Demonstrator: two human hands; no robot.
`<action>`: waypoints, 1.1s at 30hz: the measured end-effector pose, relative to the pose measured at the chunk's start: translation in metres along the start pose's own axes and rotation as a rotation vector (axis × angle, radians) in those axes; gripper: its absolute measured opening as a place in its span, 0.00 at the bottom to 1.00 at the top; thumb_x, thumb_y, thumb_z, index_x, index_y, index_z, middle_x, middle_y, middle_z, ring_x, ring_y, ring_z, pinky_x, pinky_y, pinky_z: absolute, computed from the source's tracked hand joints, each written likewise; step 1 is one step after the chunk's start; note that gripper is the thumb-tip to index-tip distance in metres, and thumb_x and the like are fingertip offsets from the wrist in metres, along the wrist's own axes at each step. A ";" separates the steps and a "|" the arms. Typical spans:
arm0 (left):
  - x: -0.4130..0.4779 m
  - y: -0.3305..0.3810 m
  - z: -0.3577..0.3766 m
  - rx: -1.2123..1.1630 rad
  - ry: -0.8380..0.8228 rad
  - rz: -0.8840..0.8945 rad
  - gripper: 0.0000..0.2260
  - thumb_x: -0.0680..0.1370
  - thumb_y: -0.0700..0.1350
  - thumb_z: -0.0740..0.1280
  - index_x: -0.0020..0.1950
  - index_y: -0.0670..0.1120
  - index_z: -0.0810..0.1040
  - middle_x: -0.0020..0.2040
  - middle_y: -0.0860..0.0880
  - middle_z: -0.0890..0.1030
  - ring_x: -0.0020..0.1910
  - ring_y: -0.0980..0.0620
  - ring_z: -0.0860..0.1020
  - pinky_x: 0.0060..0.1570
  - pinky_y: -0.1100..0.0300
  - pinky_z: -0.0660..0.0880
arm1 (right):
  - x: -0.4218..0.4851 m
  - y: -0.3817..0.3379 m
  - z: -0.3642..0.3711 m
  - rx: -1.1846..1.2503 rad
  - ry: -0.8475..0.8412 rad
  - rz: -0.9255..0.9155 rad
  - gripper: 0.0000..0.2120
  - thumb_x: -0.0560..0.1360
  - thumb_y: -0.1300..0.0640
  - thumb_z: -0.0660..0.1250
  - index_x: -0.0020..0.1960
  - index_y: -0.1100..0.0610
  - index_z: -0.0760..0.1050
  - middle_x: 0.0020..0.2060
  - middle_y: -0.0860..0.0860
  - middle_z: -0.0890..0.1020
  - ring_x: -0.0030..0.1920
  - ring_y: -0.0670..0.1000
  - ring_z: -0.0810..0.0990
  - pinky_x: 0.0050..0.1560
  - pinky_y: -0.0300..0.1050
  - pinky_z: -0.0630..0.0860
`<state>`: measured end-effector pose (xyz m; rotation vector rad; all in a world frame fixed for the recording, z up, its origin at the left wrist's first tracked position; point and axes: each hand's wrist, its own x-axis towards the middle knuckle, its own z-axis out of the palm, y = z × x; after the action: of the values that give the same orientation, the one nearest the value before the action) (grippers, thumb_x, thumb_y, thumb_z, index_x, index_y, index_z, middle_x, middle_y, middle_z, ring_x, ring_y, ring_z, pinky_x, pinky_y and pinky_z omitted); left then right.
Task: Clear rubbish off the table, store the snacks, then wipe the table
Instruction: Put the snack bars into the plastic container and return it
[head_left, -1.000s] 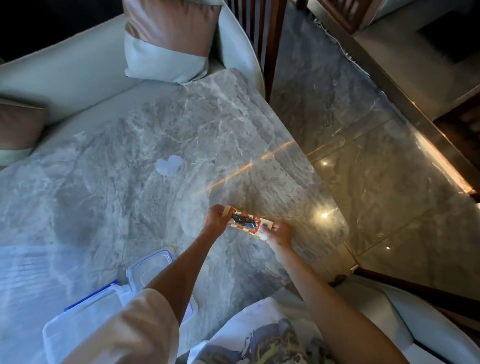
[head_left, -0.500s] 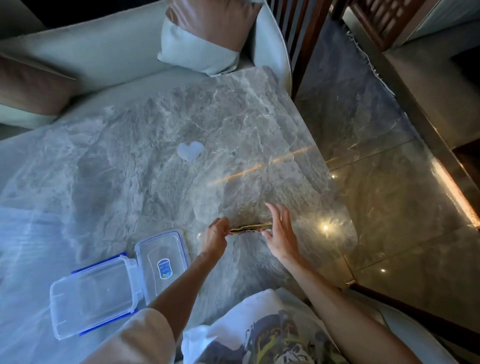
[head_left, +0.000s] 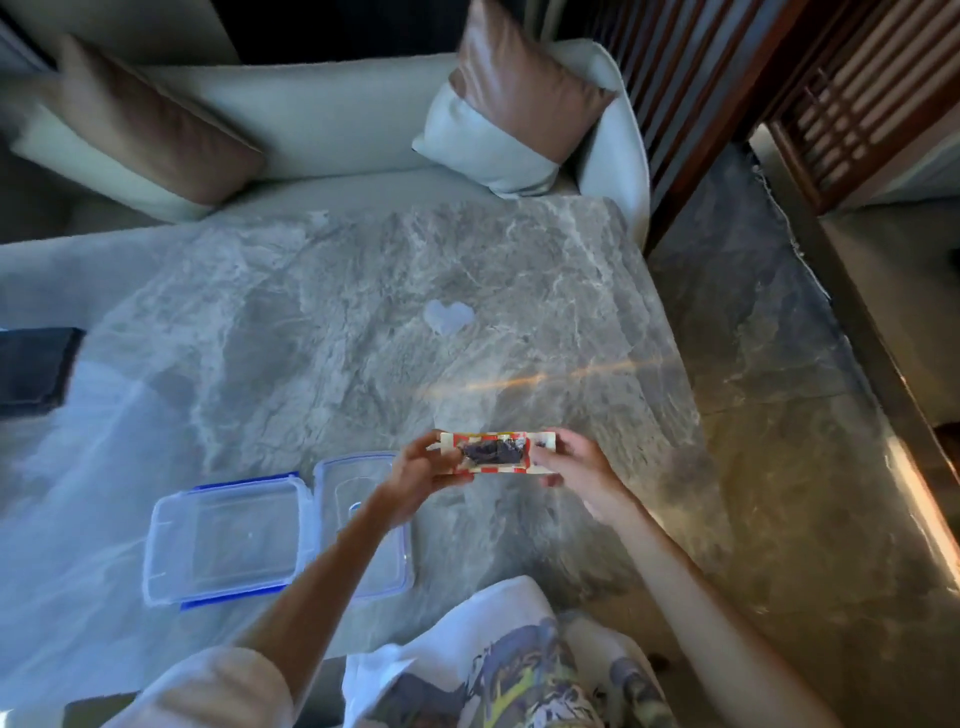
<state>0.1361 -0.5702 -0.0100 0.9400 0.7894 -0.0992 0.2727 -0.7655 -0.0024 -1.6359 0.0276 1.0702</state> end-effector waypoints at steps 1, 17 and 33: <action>-0.008 0.008 -0.007 -0.055 0.028 0.009 0.07 0.77 0.30 0.62 0.48 0.40 0.76 0.38 0.46 0.85 0.37 0.51 0.84 0.39 0.58 0.83 | 0.004 -0.008 0.010 0.051 -0.050 0.038 0.11 0.76 0.64 0.69 0.57 0.63 0.78 0.40 0.52 0.82 0.35 0.44 0.78 0.26 0.33 0.72; -0.155 0.018 -0.216 -0.185 0.530 0.081 0.03 0.78 0.34 0.65 0.46 0.40 0.77 0.36 0.44 0.82 0.31 0.53 0.84 0.33 0.60 0.82 | 0.004 -0.004 0.284 -0.386 -0.237 -0.158 0.05 0.77 0.67 0.66 0.51 0.68 0.78 0.38 0.55 0.81 0.36 0.44 0.78 0.40 0.36 0.73; -0.139 0.017 -0.316 0.464 0.337 -0.190 0.15 0.67 0.38 0.57 0.47 0.36 0.79 0.33 0.43 0.74 0.34 0.49 0.71 0.35 0.59 0.67 | -0.017 0.078 0.424 -0.644 0.242 0.198 0.16 0.80 0.58 0.60 0.66 0.62 0.71 0.64 0.60 0.77 0.64 0.59 0.76 0.64 0.49 0.73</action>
<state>-0.1350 -0.3560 -0.0151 1.3384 1.1983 -0.3046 -0.0394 -0.4695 -0.0352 -2.3801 0.0040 1.0865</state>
